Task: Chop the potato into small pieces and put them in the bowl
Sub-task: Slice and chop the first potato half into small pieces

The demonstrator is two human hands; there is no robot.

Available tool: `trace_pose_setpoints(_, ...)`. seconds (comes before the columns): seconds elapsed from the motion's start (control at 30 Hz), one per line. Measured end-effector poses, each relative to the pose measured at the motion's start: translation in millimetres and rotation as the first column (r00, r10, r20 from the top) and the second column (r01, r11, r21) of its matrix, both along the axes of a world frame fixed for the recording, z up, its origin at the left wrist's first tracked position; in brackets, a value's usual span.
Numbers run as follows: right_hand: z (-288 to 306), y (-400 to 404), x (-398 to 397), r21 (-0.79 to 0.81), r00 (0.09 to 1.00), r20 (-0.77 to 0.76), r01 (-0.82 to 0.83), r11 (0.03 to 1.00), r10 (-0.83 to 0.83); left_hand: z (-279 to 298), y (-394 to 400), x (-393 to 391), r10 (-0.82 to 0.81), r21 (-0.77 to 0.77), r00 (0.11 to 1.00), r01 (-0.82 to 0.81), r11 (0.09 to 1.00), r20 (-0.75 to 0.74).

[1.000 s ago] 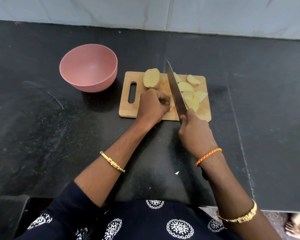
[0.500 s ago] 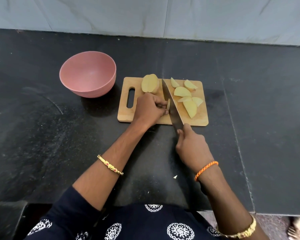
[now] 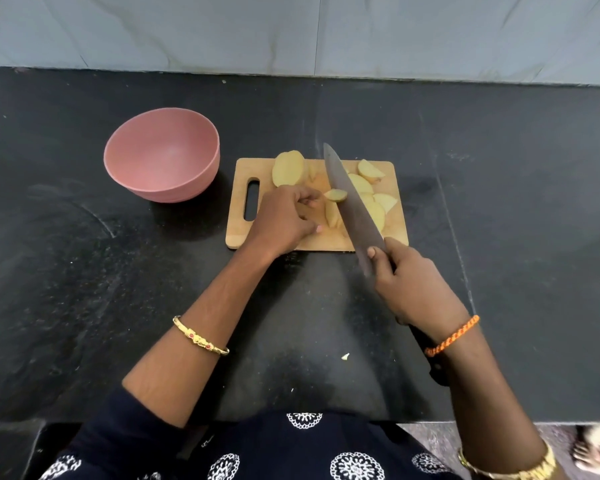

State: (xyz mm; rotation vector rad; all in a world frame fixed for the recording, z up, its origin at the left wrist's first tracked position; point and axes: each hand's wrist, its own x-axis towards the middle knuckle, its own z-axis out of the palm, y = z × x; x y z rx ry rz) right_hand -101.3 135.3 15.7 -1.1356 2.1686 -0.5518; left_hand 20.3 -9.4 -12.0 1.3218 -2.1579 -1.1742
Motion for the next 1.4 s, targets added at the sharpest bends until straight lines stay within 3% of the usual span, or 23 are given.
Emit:
trace_pose_setpoints(0.13,2,-2,-10,0.050,0.998,0.066,-0.014,0.999,0.011,8,-5,-3,-0.046,-0.117,0.999,0.046,0.992,0.002)
trace_pose_setpoints(0.3,2,1,-5,0.054,0.997,0.068,-0.033,0.998,0.029,6,-4,-9,0.004,-0.089,0.994,-0.014,0.996,-0.108)
trace_pose_setpoints(0.53,4,-1,-7,0.044,0.993,0.106,-0.048,0.998,0.043,7,2,-12,-0.043,-0.166,0.994,0.027,0.986,-0.097)
trace_pose_setpoints(0.67,3,-3,-8,0.001,0.989,0.145,-0.020,1.000,0.020,9,6,-11,-0.047,-0.309,0.998,0.032,0.950,-0.040)
trace_pose_setpoints(0.7,2,-4,-9,-0.016,0.987,0.160,0.009,1.000,-0.007,9,5,-10,-0.006,-0.259,0.998,-0.009,0.966,-0.055)
trace_pose_setpoints(0.77,1,-7,-12,-0.041,0.982,0.179,0.071,0.997,-0.063,12,1,-9,0.095,0.023,0.987,-0.093,0.995,-0.130)
trace_pose_setpoints(0.83,-1,-9,-16,-0.038,0.980,0.178,0.093,0.995,-0.085,15,-2,-10,0.151,0.253,0.976,-0.109,0.961,-0.157)
trace_pose_setpoints(0.97,-3,-10,-20,-0.036,0.975,0.200,0.105,0.994,-0.096,17,-4,-16,0.112,0.344,0.988,-0.069,0.936,-0.107)
trace_pose_setpoints(1.07,-3,-9,-22,-0.032,0.970,0.216,0.124,0.992,-0.114,13,-1,-16,0.143,0.287,0.977,-0.093,0.953,-0.157)
trace_pose_setpoints(1.17,-4,-6,-23,-0.024,0.972,0.208,0.117,0.993,-0.110,7,2,-11,0.028,0.005,0.992,-0.028,1.000,-0.126)
trace_pose_setpoints(1.27,-7,-3,-21,-0.032,0.976,0.187,0.118,0.993,-0.110,9,-2,-10,-0.212,-0.261,0.972,0.232,0.937,0.103)
trace_pose_setpoints(1.4,-8,-1,-21,-0.043,0.971,0.195,0.147,0.988,-0.136,11,-11,-13,-0.388,-0.308,0.852,0.497,0.811,0.352)
